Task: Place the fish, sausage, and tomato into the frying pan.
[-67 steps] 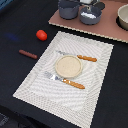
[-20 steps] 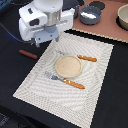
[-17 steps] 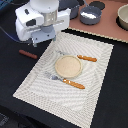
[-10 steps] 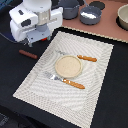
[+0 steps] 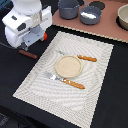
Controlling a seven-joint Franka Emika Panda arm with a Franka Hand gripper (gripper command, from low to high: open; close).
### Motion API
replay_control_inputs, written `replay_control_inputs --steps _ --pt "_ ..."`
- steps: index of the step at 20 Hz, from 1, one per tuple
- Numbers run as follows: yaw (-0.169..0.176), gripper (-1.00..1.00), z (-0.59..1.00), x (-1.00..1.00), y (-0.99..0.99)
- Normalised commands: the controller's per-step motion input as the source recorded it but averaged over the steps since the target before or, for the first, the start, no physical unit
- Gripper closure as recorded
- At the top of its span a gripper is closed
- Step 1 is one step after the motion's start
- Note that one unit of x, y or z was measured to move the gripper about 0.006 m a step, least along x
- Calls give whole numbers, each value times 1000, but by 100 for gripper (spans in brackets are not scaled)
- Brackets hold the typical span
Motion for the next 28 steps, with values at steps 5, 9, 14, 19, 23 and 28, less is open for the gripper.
replay_control_inputs --steps 5,9,14,19,23,28 --pt "99 -100 -263 -221 -46" --pt "69 -100 -349 -143 -119" --pt "29 -100 -355 -225 -214" --pt "27 -100 -295 -574 -151" --pt "38 100 -292 -515 -24" --pt "55 100 -299 -380 34"
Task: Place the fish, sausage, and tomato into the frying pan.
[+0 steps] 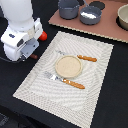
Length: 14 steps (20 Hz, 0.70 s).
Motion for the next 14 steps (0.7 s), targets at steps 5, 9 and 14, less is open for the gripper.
replay_control_inputs --steps 5,9,14 --pt "61 100 -318 -318 43" --pt "61 100 -328 -329 10" --pt "60 100 -279 -330 0"
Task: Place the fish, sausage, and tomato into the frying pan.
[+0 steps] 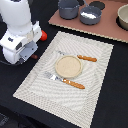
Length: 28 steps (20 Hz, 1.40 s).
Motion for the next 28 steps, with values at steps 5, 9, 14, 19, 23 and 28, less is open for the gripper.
replay_control_inputs --steps 5,9,14,19,23,28 --pt "58 100 25 -207 10" --pt "24 100 1000 30 154" --pt "0 100 1000 295 467" --pt "0 100 1000 792 687" --pt "0 100 1000 1000 766" --pt "0 100 1000 941 784"
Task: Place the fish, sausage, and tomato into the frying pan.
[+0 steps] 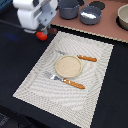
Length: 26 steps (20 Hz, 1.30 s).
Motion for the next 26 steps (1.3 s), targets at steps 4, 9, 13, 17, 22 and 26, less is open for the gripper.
replay_control_inputs --steps 4,9,13,17,22,26 --pt "0 100 956 826 803" --pt "0 100 610 724 766" --pt "0 100 337 706 745" --pt "0 100 36 693 758" --pt "0 100 0 694 776" --pt "0 100 -1 674 784"
